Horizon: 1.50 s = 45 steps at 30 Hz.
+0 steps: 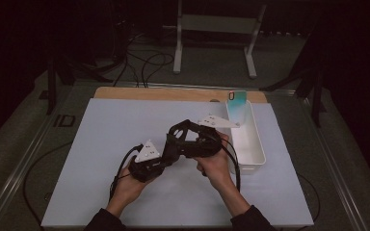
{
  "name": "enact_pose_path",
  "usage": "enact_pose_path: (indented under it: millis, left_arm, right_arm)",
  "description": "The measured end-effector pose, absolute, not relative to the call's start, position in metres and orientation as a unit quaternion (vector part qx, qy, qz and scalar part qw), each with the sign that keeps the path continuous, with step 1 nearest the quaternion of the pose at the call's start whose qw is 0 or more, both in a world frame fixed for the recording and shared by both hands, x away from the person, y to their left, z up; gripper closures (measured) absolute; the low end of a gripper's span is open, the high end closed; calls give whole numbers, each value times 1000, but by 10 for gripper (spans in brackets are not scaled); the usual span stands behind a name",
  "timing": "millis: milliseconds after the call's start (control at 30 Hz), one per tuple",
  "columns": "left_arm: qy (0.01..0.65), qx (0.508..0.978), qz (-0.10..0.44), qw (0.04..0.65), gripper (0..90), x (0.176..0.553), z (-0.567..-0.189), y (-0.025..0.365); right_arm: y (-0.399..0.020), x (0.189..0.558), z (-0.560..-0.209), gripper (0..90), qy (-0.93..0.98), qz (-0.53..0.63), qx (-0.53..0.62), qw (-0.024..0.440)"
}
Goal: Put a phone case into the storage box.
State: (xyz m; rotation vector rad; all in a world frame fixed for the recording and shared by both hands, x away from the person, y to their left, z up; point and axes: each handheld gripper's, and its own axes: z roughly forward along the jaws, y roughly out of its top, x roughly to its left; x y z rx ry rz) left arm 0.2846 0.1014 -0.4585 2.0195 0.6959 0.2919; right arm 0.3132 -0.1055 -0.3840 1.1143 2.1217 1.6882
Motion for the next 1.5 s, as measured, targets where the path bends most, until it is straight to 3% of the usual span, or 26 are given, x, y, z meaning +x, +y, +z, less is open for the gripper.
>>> enact_pose_path:
  millis: [500,600,800,1033,1200,1333,1500]
  left_arm:
    - [282,828,120,470,842,284,-460,99]
    - [281,825,115,477,807,284,-460,99]
    - [279,824,101,482,562,286,-459,103]
    - [294,814,119,486,335,285,-456,108]
    - [313,805,140,484,108,284,-455,113]
    - [318,797,146,491,17,284,-455,122]
    - [320,791,162,496,2,280,-456,136]
  right_arm:
    - [-106,312,-385,138,721,565,387,107]
    - [-105,312,-385,140,721,566,386,105]
    - [-102,312,-387,141,726,563,381,105]
    - [-104,313,-387,140,725,564,381,106]
    - [-105,313,-387,140,725,563,381,108]
    - [-106,313,-387,140,724,564,382,110]
    - [-106,313,-388,140,724,563,382,110]
